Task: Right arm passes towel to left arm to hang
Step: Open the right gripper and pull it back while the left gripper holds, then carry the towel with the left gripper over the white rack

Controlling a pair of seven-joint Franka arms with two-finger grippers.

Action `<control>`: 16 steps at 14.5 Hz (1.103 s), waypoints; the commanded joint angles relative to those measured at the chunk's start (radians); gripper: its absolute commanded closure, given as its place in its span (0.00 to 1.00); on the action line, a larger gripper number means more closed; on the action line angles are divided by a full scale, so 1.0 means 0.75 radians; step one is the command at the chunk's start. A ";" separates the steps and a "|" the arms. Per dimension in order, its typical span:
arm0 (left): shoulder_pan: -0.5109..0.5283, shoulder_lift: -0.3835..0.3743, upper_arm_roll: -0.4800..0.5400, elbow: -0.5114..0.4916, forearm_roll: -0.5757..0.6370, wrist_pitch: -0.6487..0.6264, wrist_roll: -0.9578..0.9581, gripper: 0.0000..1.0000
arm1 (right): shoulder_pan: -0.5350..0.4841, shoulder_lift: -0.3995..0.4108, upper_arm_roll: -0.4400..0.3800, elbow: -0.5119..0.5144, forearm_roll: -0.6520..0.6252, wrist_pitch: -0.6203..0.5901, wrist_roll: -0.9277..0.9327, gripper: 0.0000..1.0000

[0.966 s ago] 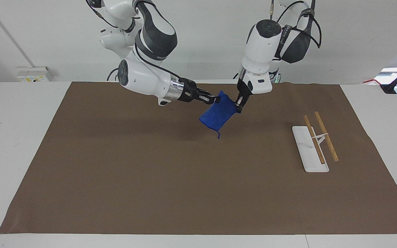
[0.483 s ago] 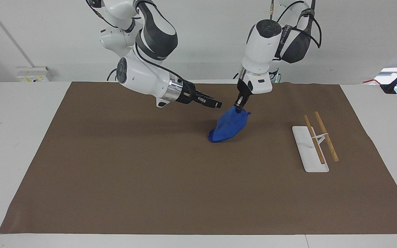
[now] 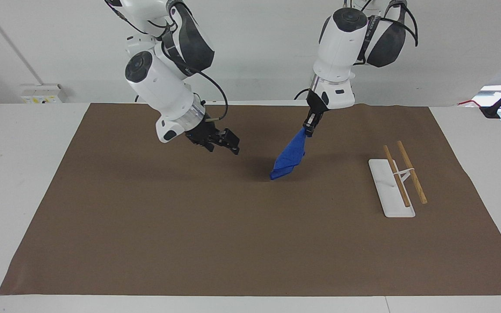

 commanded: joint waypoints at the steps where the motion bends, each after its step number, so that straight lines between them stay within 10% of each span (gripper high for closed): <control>1: 0.134 -0.001 0.001 0.031 0.035 -0.118 0.217 1.00 | -0.073 -0.083 0.011 0.013 -0.289 -0.139 -0.231 0.00; 10: 0.686 0.048 -0.001 -0.005 0.105 0.309 0.867 1.00 | -0.288 -0.228 0.009 0.260 -0.551 -0.650 -0.586 0.00; 16: 0.916 -0.052 0.001 -0.351 0.107 0.538 1.246 1.00 | -0.358 -0.216 0.013 0.301 -0.508 -0.704 -0.686 0.00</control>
